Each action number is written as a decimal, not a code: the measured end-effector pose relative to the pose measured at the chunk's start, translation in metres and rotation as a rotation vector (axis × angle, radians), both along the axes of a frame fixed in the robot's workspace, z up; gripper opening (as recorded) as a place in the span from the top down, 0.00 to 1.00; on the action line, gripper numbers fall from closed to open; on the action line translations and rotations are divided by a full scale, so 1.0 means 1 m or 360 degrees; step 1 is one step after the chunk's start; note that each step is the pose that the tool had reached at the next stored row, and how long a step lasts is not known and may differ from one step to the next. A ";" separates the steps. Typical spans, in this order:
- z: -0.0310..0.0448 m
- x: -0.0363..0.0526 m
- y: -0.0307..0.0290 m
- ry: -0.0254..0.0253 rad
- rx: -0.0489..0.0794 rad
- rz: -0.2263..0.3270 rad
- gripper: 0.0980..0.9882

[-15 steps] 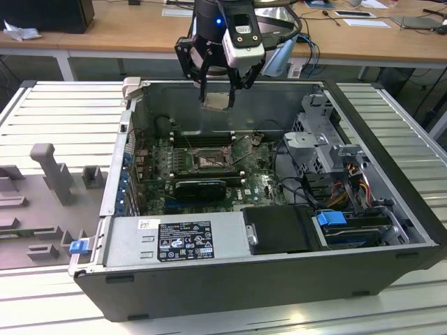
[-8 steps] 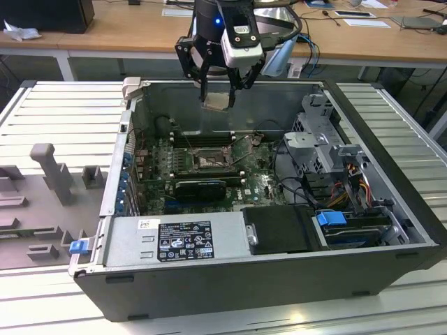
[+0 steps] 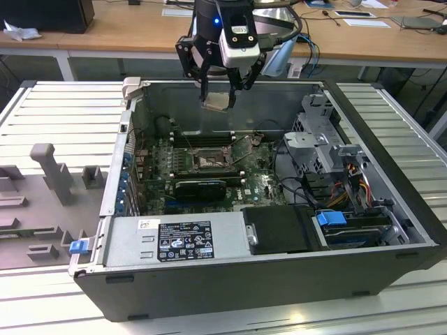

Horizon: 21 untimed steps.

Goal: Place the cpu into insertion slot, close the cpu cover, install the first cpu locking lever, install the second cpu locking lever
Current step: 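Place the cpu into insertion slot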

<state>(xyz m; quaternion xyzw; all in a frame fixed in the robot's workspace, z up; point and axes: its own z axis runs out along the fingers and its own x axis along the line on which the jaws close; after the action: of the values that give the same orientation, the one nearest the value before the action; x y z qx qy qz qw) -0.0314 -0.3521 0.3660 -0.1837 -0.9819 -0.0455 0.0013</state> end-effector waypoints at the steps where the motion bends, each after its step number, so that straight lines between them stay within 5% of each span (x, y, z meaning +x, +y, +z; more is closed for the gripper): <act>1: 0.0000 0.0000 0.0000 0.00000 0.0000 -0.0011 0.52; 21: 0.0000 0.0000 0.0000 0.00000 0.0000 -0.0148 0.52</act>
<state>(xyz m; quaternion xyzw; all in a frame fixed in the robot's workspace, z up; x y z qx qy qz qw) -0.0314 -0.3521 0.3660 -0.2292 -0.9723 -0.0455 -0.0008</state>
